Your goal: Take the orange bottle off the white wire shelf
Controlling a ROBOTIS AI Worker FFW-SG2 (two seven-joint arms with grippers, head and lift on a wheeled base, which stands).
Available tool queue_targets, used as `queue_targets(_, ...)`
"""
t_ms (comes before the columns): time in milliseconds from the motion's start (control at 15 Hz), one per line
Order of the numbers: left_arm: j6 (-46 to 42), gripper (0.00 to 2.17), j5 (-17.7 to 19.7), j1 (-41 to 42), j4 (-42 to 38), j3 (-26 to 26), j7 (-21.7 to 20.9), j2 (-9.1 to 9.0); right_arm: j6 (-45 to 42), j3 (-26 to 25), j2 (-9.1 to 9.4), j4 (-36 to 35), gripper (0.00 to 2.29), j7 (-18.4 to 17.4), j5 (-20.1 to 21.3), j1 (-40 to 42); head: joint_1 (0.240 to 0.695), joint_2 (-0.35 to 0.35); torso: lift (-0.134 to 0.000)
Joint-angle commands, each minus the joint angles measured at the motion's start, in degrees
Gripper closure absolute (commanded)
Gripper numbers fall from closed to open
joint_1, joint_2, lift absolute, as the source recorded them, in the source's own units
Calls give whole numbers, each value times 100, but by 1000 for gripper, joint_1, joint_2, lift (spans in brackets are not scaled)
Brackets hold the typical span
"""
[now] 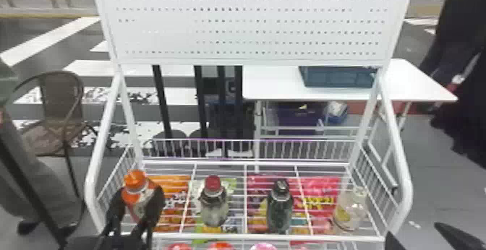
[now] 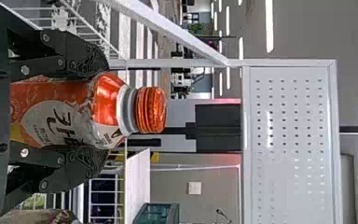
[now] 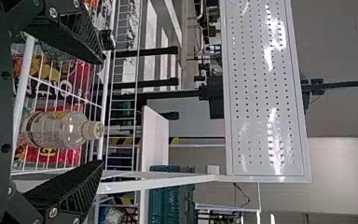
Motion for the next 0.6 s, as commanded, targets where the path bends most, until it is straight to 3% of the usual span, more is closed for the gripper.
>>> queue_targets(0, 300, 1163, -150, 492, -848, 156, 23, 77, 0, 0, -2, 6, 137, 0, 9, -13, 499, 0, 0)
queue_targets(267, 951, 1163, -185, 1274, -1850, 613, 23, 95, 18, 9, 7, 23, 137, 0, 26, -48, 499, 0, 0)
queue_targets(533, 986, 1163, -256, 1960, -2439, 912, 6, 68, 18, 9, 16, 23, 137, 0, 35, -57, 499, 0, 0)
